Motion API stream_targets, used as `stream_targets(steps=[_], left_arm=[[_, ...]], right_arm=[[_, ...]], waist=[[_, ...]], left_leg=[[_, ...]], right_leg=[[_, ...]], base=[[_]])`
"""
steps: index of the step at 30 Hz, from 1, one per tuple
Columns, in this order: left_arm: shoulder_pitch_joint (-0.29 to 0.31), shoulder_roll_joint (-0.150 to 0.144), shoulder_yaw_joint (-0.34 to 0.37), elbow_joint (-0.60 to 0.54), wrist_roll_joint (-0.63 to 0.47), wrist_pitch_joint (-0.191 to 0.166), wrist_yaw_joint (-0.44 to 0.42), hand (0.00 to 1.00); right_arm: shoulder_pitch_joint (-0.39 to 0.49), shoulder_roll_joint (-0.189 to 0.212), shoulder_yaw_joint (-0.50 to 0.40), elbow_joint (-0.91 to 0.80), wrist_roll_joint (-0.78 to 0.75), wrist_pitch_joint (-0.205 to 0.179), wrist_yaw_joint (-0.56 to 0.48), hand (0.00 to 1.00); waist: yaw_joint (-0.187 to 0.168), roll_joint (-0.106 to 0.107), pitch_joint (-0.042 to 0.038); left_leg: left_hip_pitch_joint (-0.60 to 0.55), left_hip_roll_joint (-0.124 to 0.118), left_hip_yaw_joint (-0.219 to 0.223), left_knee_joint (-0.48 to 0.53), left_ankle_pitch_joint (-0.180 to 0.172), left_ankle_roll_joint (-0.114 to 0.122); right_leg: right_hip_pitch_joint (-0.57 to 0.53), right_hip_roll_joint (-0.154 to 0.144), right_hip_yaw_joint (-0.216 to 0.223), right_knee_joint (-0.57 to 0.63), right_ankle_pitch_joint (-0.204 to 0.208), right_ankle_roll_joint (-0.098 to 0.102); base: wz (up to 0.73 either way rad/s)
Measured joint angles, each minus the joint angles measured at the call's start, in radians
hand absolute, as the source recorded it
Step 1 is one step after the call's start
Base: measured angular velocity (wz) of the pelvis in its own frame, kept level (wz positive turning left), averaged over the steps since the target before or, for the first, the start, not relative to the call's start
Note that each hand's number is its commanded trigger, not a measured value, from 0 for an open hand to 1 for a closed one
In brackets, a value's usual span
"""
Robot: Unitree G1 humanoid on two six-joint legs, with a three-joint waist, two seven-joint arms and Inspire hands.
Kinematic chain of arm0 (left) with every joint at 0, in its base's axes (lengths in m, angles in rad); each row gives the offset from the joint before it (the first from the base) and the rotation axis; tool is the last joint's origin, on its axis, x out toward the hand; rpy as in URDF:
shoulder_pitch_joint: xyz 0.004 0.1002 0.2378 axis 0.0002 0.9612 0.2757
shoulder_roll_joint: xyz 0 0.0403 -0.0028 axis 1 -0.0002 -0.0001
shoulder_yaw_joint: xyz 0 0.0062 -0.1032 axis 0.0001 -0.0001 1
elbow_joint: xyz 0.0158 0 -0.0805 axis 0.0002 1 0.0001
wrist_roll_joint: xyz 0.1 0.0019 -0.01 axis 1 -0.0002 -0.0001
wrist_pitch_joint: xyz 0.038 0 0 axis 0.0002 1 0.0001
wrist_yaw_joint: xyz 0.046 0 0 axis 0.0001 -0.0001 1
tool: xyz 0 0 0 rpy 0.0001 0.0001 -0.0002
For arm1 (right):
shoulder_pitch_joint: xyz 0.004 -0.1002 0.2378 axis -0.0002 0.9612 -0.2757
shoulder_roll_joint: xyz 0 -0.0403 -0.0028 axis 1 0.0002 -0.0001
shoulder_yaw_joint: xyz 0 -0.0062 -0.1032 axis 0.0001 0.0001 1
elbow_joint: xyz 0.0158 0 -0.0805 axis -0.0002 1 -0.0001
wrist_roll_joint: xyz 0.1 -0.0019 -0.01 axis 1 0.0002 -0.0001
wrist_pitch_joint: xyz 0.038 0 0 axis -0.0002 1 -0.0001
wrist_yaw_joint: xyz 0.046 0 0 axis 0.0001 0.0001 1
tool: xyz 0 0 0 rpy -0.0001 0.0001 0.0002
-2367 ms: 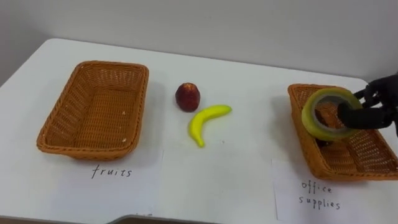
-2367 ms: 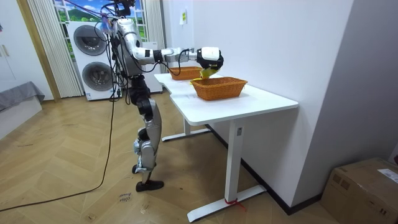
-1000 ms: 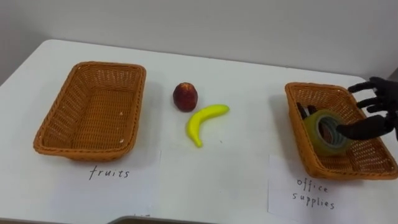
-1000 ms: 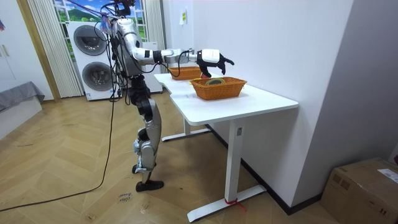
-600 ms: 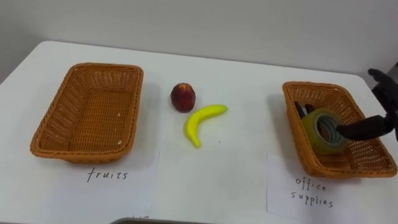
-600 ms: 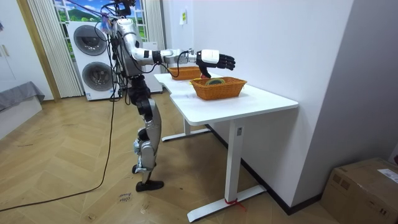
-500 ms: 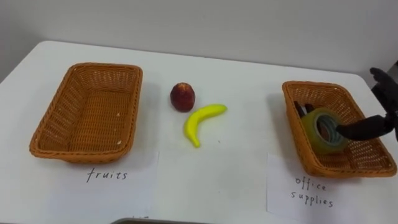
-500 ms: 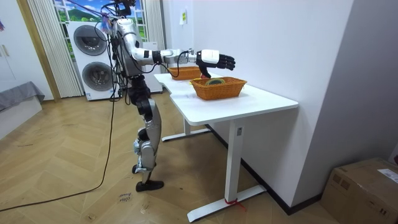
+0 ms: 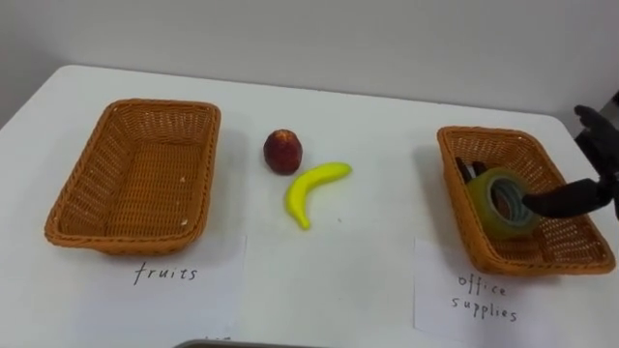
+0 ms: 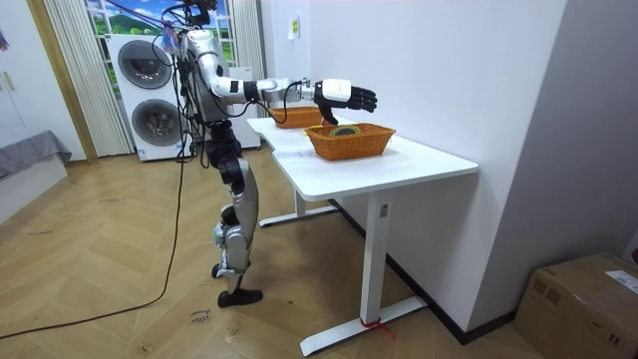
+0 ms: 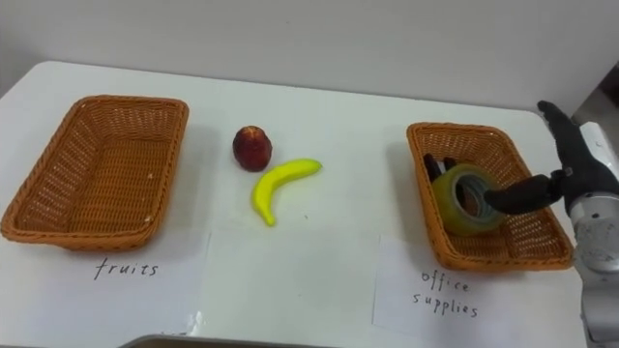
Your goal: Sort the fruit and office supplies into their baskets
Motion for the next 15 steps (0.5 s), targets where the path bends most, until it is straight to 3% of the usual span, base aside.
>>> stream_targets(steps=[5, 15], left_arm=[[-0.015, 0.001, -0.001, 0.005, -0.001, -0.002, 0.0, 0.0], [-0.017, 0.002, 0.0, 0.005, -0.023, -0.007, 0.002, 0.0]], right_arm=[[-0.045, -0.003, 0.0, -0.015, 0.0, 0.0, -0.008, 0.0], [-0.048, -0.006, 0.002, -0.135, -0.011, -0.003, -0.056, 0.0]], waist=[[-0.001, -0.003, 0.0002], [0.021, -0.018, 0.0043]], left_leg=[[0.0, 0.0, 0.0, -0.002, 0.0, 0.0], [-0.002, 0.0, 0.001, -0.001, 0.0, 0.0]], right_leg=[[-0.002, 0.0, 0.0, 0.004, 0.0, 0.0], [-0.002, 0.0, -0.002, 0.002, 0.0, 0.0]], base=[[0.0], [0.0]])
